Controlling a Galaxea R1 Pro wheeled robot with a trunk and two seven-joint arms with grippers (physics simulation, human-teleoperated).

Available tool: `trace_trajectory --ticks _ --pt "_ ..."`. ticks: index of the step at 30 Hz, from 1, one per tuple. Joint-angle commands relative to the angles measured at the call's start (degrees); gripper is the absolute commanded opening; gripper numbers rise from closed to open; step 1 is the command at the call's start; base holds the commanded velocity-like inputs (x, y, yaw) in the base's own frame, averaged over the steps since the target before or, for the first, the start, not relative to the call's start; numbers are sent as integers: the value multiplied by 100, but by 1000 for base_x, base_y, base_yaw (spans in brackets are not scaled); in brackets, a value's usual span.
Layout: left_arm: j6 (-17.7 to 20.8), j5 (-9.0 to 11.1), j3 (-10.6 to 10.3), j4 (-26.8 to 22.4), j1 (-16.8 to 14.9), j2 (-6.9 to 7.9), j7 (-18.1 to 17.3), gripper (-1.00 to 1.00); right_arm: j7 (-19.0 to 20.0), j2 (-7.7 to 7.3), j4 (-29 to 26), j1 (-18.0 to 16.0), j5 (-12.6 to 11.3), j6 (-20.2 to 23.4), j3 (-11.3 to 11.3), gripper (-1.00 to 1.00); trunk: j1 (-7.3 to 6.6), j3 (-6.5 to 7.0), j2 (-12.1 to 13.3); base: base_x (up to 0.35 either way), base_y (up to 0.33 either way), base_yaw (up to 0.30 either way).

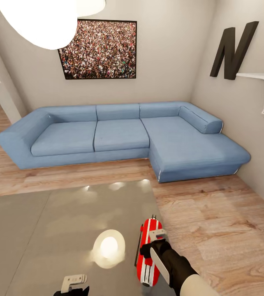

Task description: Turn on the radio receiver that's on the table in the living room.

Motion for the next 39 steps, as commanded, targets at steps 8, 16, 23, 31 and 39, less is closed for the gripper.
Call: trace_trajectory --ticks 8,16,23,31,39 --pt "0 0 1 0 0 1 -3 100 0 0 9 0 0 -10 0 100 0 0 0 0 0 0" --pt "0 0 1 0 0 -2 -8 100 0 0 9 0 0 -10 0 100 0 0 0 0 0 0" --pt "0 0 0 0 0 -3 -8 100 -1 0 9 0 0 -15 0 100 0 0 0 0 0 0" --pt "0 0 -4 0 0 -4 -7 100 0 0 23 0 -13 -13 0 -100 0 0 0 0 0 0" --pt "0 0 -8 0 0 -4 -8 100 0 0 27 0 -10 -11 -5 -100 0 0 0 0 0 0"
